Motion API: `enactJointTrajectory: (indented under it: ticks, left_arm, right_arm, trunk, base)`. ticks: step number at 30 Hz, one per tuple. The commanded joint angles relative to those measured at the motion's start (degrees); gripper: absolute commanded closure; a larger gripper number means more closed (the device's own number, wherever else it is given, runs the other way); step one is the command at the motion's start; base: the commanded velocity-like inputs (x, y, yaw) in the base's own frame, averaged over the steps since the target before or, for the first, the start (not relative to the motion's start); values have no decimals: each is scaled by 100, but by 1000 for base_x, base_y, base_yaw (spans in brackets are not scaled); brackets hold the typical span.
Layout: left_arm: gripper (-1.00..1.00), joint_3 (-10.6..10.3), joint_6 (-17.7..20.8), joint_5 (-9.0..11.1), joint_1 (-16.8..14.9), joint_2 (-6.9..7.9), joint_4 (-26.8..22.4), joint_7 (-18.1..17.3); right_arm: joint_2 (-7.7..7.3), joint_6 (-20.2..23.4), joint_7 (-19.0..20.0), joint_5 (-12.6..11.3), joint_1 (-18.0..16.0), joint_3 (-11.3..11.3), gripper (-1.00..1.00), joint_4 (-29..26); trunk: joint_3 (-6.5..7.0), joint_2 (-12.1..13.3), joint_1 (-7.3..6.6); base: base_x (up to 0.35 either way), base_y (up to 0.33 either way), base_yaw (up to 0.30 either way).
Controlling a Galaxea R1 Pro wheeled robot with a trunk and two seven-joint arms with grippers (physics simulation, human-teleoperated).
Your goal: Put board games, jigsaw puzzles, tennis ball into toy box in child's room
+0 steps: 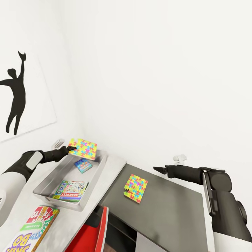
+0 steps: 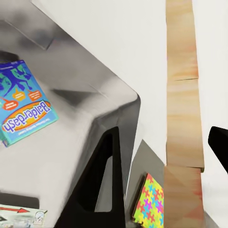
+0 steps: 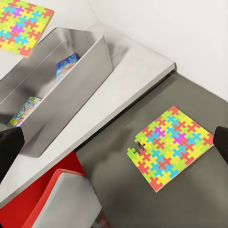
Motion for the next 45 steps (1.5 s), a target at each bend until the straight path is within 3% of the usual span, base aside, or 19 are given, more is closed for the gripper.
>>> enactJointTrajectory:
  ticks: [1,5,13,26,45]
  left_arm:
    - [100,-18,32,28,-18,25,3,1]
    - [100,-40,46,24,-70,158,42,2]
    - [100,-59,84,-66,-92,231,62,-26]
    - [100,-59,255,-197,-99,218,69,-361]
    - [100,-4,372,-160,-265,196,70,-244]
  right_arm:
    - [0,29,64,56,-8,-6,-100,-5]
    - [-7,29,81,56,-8,-15,-100,-5]
    - [-7,29,89,56,-8,-11,-100,-6]
    - [-6,29,90,48,-8,-2,-100,-12]
    - [-6,29,93,47,-8,-1,-100,-14]
  trunk:
    - [-19,-14,4]
    - [-48,-14,4]
    - [-118,-14,4]
    - [-237,-14,4]
    - [-415,-14,4]
  base:
    - [0,0,0]
    - [0,0,0]
    - [0,0,0]
    - [0,0,0]
    - [0,0,0]
